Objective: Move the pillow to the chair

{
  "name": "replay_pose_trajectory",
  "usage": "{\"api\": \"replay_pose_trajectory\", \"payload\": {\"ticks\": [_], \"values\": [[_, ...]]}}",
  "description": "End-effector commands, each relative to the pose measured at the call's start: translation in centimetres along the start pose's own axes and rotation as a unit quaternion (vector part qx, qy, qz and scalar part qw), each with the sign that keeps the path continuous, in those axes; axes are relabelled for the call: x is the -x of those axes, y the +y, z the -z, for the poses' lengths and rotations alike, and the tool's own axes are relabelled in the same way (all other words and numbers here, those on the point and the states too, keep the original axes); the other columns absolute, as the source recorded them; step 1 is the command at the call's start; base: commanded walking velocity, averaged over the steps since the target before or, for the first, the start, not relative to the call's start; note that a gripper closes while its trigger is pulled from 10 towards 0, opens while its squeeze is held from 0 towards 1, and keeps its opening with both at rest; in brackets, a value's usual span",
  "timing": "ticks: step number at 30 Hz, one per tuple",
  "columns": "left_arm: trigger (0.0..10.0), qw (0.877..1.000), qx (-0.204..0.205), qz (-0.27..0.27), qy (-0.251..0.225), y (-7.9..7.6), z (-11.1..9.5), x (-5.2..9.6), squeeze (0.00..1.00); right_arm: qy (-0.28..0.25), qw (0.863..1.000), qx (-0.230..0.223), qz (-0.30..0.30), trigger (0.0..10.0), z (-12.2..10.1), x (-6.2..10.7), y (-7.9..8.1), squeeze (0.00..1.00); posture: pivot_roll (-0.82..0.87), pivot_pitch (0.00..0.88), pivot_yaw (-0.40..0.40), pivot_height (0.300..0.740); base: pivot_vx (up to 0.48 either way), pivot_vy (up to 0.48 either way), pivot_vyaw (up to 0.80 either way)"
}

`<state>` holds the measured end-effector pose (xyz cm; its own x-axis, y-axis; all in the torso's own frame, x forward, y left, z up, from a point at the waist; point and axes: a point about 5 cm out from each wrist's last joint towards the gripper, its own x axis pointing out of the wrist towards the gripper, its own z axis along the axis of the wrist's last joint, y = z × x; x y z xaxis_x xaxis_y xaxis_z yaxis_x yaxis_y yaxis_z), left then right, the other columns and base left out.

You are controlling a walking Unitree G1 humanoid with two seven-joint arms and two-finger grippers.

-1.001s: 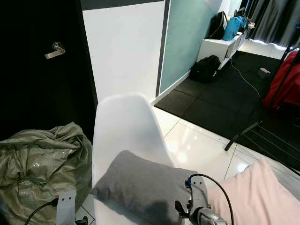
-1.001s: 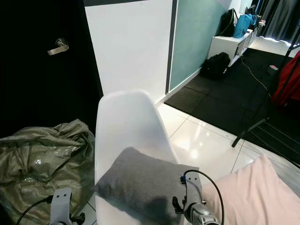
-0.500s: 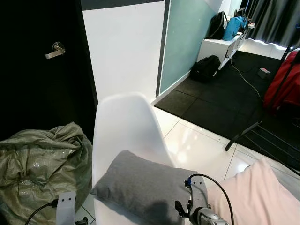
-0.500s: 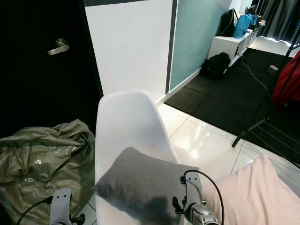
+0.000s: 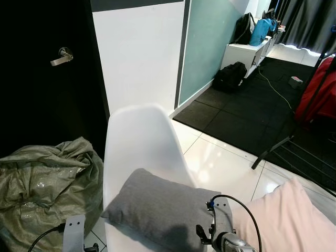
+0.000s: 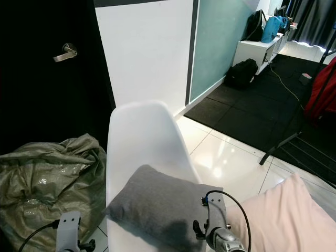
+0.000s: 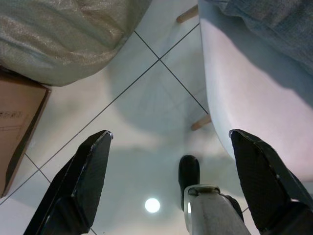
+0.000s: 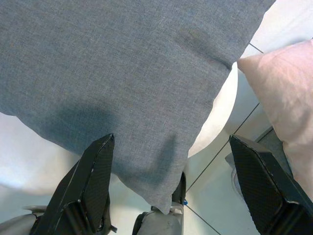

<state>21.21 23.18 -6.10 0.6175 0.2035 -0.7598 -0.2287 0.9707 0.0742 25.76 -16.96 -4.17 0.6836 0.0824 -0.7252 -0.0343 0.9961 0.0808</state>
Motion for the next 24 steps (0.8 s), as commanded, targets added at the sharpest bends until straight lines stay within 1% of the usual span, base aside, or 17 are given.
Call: {"api": "replay_pose_trajectory", "payload": {"ticks": [1,24], "values": [[10.0,1.000,-0.010,0.001,0.011,0.02,0.74,0.10,0.00,0.004,1.000,0.003,0.003,10.0,0.39,0.07,-0.20,0.00,-0.02,0.015,-0.026,0.740,-0.319,0.000,0.00],[10.0,1.000,-0.012,0.004,0.007,-0.43,0.42,0.04,0.00,0.001,1.000,0.000,0.004,10.0,0.23,0.04,-0.10,0.00,-0.03,0.035,-0.025,0.740,-0.313,0.000,0.00]]}}
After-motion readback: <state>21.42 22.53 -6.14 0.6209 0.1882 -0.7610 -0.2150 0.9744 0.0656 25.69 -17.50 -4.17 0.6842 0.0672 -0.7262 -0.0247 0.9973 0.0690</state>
